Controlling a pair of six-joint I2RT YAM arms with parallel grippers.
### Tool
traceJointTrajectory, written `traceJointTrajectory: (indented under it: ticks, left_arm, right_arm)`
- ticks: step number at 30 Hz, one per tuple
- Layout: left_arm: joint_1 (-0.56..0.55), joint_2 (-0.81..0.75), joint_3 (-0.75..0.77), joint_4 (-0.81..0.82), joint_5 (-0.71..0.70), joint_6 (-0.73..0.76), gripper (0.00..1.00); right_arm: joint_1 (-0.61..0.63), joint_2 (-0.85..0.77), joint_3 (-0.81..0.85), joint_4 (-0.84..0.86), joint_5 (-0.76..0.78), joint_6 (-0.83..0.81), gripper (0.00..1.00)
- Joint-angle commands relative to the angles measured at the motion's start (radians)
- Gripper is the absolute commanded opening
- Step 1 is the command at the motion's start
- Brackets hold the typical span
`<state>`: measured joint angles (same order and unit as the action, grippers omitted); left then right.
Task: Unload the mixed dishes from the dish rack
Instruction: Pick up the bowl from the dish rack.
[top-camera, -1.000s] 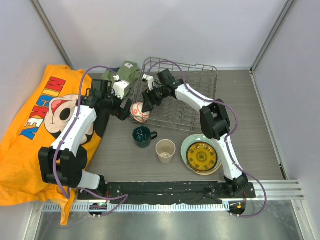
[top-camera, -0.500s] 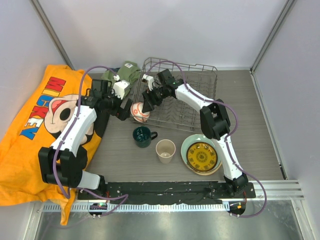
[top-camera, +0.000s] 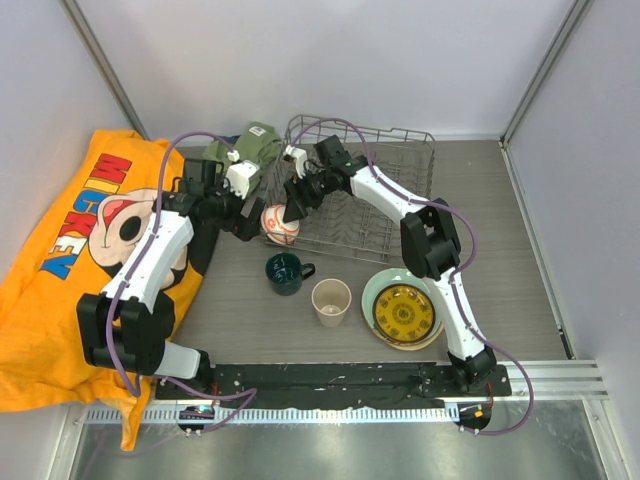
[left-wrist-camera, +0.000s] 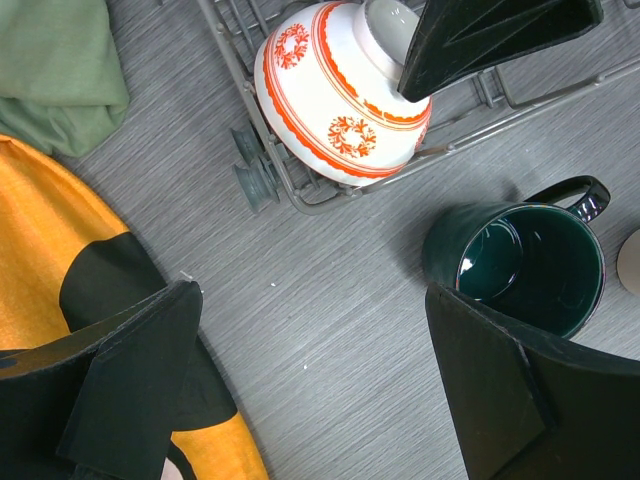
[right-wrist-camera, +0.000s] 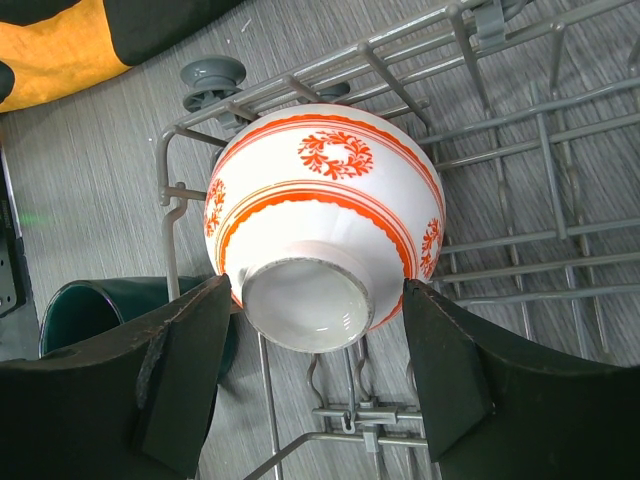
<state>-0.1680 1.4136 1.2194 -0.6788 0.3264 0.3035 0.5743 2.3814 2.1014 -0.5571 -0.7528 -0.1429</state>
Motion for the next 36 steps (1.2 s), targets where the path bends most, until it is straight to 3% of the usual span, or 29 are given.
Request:
traceJointTrajectory:
  ticks: [1, 36]
  left_arm:
    - [0.007, -0.005, 0.006, 0.012, 0.022, 0.017, 1.00]
    - [0.015, -0.002, -0.009, 0.022, 0.025, 0.016, 1.00]
  right_arm:
    - [0.007, -0.044, 0.039, 0.008, -0.006, -0.001, 0.74]
    - [0.016, -0.028, -0.001, 0.013, -0.028, -0.001, 0.69]
